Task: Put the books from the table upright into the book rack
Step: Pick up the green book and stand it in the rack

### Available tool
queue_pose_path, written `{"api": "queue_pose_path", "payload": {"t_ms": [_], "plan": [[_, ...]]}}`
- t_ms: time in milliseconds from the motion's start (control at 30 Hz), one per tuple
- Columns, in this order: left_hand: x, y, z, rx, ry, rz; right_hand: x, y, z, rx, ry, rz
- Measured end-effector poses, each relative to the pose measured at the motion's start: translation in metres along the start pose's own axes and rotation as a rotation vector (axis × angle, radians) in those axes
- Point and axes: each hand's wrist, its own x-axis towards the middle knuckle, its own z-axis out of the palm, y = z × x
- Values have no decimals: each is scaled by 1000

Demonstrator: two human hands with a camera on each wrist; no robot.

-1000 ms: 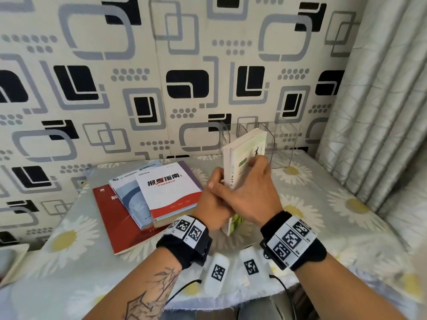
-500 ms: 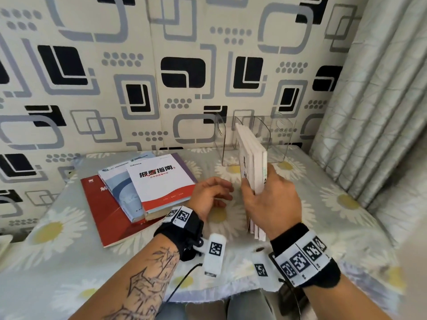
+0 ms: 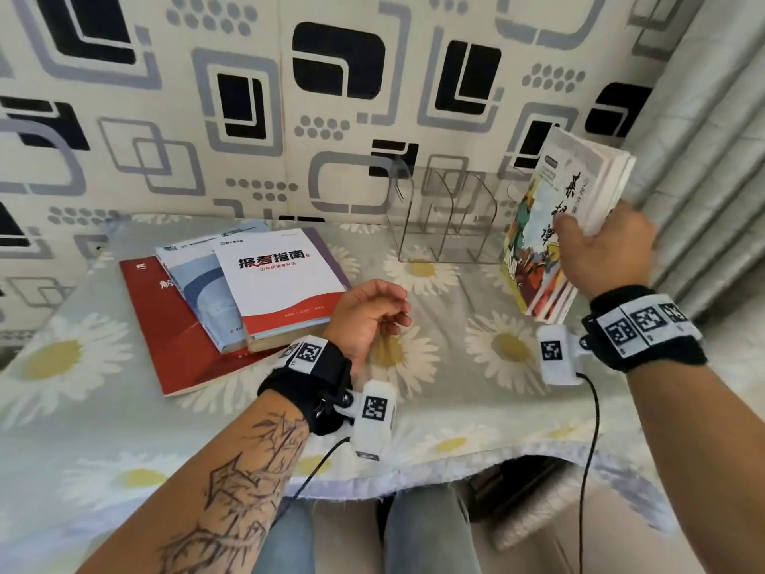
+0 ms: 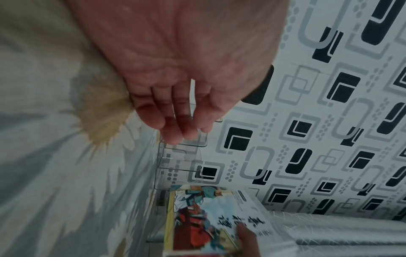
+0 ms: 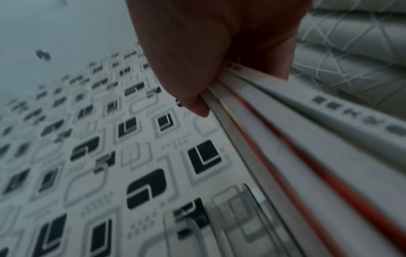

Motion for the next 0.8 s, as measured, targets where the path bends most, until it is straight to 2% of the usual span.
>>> {"api": "queue_pose_path", "payload": {"t_ms": [167,500,800], "plan": [[2,-2,-2,-31,-4,-9,27,11,37,-16,-57,27],[3,-1,-2,-38,-13,2,65,2,100,4,-105,8],[7,-5,-4,-23,-30,16,68,12,130,154,-119,6]]}}
